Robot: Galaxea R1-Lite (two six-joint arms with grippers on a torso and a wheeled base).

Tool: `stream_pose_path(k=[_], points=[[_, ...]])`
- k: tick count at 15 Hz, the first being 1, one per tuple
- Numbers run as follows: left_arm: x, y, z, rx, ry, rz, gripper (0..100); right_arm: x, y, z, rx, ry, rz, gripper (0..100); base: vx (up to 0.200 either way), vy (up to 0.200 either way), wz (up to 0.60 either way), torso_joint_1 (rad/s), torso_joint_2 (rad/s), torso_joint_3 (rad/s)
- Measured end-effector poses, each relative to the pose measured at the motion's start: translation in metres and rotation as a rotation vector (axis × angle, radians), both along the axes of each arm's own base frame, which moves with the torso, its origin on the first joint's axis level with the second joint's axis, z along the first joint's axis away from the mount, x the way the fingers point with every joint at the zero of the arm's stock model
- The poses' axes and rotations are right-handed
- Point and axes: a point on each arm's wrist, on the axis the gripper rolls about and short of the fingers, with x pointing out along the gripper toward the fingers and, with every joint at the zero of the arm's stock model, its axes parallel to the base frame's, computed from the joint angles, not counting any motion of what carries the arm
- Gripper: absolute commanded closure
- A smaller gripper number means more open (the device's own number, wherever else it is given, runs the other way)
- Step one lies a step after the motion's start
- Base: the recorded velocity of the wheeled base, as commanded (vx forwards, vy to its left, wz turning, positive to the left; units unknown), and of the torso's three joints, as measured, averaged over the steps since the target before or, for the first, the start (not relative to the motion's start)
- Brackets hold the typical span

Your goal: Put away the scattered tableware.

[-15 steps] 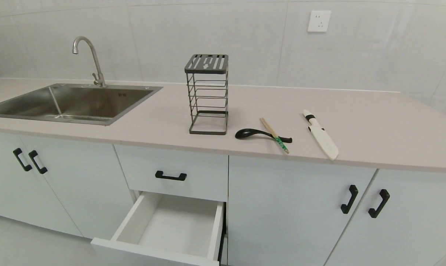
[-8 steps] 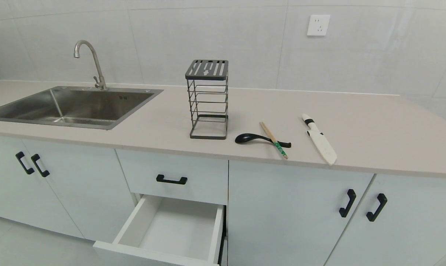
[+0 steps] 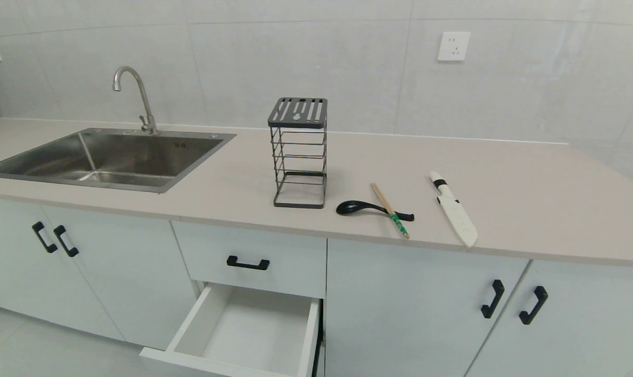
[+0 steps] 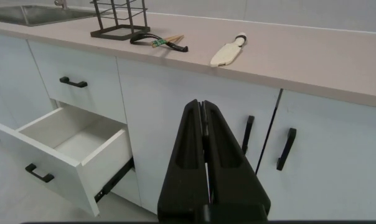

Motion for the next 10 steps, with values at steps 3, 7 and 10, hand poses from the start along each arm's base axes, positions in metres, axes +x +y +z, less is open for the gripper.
stream_pose_path(k=[3, 7, 10], points=[[0.0000, 0.0000, 0.0001, 0.000, -0.001, 0.001, 0, 0.0000, 0.0000, -0.0001, 0.004, 0.002, 0.001, 100, 0.000, 0.000, 0.00, 0.000, 0.00, 0.000], [0.0000, -0.0001, 0.0001, 0.000, -0.001, -0.002, 0, 0.0000, 0.0000, 0.0000, 0.004, 0.001, 0.001, 100, 0.150, 0.000, 0.00, -0.002, 0.00, 0.004], [0.0000, -0.0001, 0.0000, -0.003, 0.001, -0.004, 0, 0.0000, 0.0000, -0.0002, 0.004, 0.003, 0.000, 100, 0.000, 0.000, 0.00, 0.000, 0.00, 0.000]])
